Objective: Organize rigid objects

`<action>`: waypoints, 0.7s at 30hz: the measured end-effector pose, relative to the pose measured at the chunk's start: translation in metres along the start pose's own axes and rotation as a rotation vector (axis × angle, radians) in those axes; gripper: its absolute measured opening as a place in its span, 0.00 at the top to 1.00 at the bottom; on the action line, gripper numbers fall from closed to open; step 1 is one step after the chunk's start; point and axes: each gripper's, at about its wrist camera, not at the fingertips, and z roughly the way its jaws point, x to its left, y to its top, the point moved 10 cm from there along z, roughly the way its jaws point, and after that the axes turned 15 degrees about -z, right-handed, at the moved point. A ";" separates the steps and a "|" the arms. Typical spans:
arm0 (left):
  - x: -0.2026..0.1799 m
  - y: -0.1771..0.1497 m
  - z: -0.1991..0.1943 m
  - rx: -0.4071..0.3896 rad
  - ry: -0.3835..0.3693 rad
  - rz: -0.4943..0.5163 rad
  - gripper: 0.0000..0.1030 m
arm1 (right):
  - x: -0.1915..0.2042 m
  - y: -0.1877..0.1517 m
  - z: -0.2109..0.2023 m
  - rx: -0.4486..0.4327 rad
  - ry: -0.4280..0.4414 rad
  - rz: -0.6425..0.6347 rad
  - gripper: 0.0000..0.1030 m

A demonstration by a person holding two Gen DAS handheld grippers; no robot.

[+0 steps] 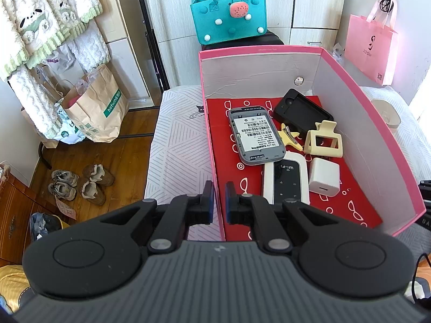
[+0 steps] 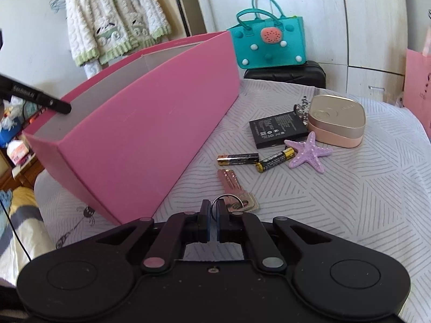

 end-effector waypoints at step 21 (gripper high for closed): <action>0.000 0.000 0.000 0.000 -0.009 -0.014 0.94 | 0.024 0.128 -0.071 -0.220 0.138 -0.079 0.95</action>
